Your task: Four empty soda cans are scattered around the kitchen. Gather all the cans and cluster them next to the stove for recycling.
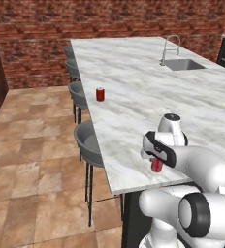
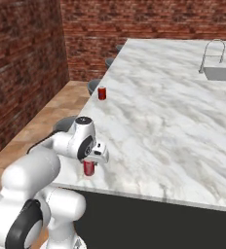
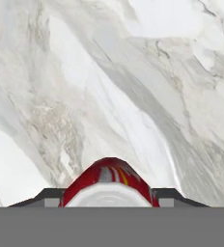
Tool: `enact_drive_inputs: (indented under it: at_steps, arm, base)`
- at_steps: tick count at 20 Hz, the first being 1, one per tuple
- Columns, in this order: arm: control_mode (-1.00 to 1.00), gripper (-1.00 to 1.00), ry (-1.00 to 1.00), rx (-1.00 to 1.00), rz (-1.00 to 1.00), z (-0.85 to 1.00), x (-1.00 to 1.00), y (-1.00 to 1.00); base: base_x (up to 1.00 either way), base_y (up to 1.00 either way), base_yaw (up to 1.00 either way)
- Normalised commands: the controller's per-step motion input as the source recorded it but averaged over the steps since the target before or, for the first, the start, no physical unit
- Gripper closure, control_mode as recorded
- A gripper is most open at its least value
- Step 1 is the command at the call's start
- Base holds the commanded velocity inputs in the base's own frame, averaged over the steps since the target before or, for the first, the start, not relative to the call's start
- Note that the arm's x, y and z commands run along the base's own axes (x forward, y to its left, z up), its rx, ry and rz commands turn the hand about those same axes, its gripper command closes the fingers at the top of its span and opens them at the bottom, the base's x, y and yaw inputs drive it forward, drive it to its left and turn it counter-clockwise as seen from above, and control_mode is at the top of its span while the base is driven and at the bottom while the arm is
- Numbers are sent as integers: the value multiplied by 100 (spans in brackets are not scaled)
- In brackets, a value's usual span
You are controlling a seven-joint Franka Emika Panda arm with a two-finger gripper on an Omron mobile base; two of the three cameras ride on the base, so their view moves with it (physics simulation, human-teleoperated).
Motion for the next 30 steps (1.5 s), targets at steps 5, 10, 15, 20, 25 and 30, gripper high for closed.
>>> enact_drive_inputs:
  at_steps: [5, 10, 15, 20, 25, 30]
  arm:
    - [-100, 100, -8, 0, 0, 97, 0, -16]
    - [-100, 100, -3, 0, 0, 94, -4, -2]
    - [-100, 100, -5, -3, 0, 83, -45, -4]
    - [-100, 100, -3, -2, 0, 82, -50, 0]
    - [-100, 100, 0, -2, 0, 81, -34, 0]
    - [100, 100, 0, 0, 0, 25, -13, -1]
  base:
    - [0, 0, 0]
    - [0, 0, 0]
    - [0, 0, 0]
    - [0, 0, 0]
    - [0, 0, 0]
    - [-26, -29, -9]
